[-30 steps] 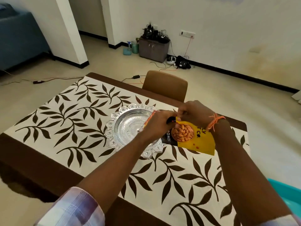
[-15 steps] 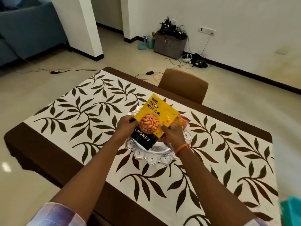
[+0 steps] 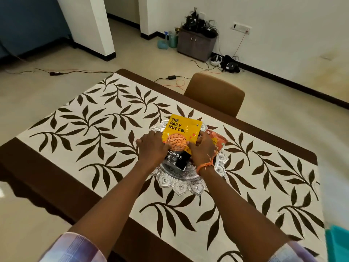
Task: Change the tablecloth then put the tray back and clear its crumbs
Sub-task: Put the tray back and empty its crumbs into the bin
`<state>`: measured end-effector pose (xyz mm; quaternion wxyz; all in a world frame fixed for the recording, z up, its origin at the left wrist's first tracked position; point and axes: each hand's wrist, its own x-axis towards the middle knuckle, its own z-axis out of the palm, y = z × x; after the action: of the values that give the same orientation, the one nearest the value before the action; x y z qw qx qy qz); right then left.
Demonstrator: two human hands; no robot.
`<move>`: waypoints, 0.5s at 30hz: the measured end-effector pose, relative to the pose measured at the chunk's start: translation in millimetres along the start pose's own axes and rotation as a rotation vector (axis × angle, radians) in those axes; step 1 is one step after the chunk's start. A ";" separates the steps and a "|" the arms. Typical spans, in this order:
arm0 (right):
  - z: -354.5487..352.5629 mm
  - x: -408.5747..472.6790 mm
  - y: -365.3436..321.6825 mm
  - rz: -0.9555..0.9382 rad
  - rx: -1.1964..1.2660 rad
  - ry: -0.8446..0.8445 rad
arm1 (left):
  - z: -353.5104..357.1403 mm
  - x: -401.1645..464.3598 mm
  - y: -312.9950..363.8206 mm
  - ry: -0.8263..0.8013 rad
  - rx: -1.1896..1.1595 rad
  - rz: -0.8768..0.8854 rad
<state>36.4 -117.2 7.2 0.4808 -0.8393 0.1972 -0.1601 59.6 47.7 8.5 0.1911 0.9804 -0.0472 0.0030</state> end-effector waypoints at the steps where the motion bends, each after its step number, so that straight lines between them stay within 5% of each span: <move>1: -0.1 -2.3 1.6 -0.021 0.013 0.009 | 2.3 -3.1 0.1 -0.024 0.014 0.038; 7: 6.2 -2.9 14.1 -0.185 -0.254 -0.408 | 15.3 -28.7 10.7 -0.009 0.239 0.235; 11: 7.9 9.4 8.4 -0.299 -0.211 -0.365 | 30.2 -36.3 11.5 0.033 0.310 0.347; 15: 5.5 9.6 7.8 -0.307 -0.287 -0.345 | 28.9 -31.1 18.2 -0.023 0.299 0.253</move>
<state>45.9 -121.3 -1.6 0.3536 -0.9337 0.0033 -0.0562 26.6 22.9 -12.2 0.0409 0.9841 -0.1713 0.0229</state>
